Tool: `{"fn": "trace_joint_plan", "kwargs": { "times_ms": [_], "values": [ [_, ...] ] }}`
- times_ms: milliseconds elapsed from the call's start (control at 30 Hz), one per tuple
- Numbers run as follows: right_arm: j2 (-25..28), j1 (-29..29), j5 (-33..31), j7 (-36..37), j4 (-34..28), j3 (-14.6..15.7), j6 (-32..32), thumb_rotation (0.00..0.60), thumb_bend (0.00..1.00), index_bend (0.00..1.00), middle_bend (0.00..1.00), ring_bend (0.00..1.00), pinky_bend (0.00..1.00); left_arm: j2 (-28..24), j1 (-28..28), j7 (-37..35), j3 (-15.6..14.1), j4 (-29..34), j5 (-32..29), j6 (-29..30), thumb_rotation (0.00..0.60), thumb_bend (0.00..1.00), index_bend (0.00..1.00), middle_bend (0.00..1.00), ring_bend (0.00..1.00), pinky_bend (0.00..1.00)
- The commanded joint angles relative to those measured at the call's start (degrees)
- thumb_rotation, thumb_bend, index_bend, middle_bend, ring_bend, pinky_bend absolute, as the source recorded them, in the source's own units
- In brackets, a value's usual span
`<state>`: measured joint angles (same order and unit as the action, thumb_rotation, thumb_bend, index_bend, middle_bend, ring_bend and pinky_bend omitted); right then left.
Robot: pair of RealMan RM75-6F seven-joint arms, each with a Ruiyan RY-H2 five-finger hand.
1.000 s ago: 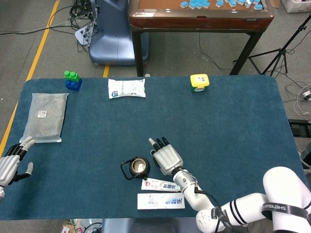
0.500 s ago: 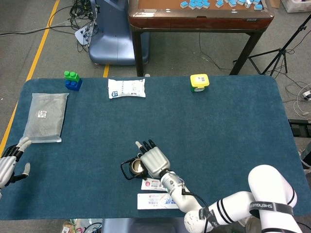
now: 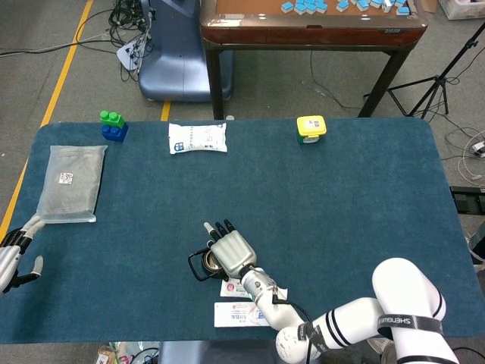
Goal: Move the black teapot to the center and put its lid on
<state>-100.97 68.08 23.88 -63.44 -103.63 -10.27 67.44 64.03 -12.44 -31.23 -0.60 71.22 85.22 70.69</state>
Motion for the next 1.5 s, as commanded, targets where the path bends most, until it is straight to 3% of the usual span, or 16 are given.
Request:
{"fn": "trace_joint_plan", "kwargs": {
  "times_ms": [33,500,767,1000,1500],
  "values": [
    [-0.59,0.52,-0.13,0.27,0.73,-0.27,-0.46,0.6,0.35,0.64,0.0,0.0,0.0,0.0,0.09,-0.52,0.04,-0.42,-0.04,0.07,0.6,0.56,0.0,0.0,0.0,0.0],
    [-1.61,2.12,-1.15,0.13,2.51,-0.07,-0.87,0.6,0.35,0.64,0.0,0.0,0.0,0.4,0.38,-2.31,-0.06,-2.37,0.02,-0.03,0.6,0.56,0.0,0.0,0.0,0.0],
    [1.38,1.82,-0.76,0.42,-0.21,0.32,0.02,0.6,0.34,0.54,0.0,0.0,0.0,-0.2,0.41,-0.97,0.13,-1.01,-0.34,-0.15,0.6,0.56,0.0,0.0,0.0,0.0],
    [2.2,1.9,-1.51,0.9,0.13,0.83,-0.79,0.6,0.34,0.38,0.0,0.0,0.0,-0.48,0.39,0.51,0.36,0.44,-0.72,-0.24,0.6,0.56,0.0,0.0,0.0,0.0],
    [0.57,3.14,-1.38,2.5,2.51,0.59,-2.48,0.6,0.34,0.36,0.0,0.0,0.0,0.09,0.61,-0.97,0.32,-1.12,-0.88,-0.74,0.6,0.56,0.0,0.0,0.0,0.0]
  ]
}}
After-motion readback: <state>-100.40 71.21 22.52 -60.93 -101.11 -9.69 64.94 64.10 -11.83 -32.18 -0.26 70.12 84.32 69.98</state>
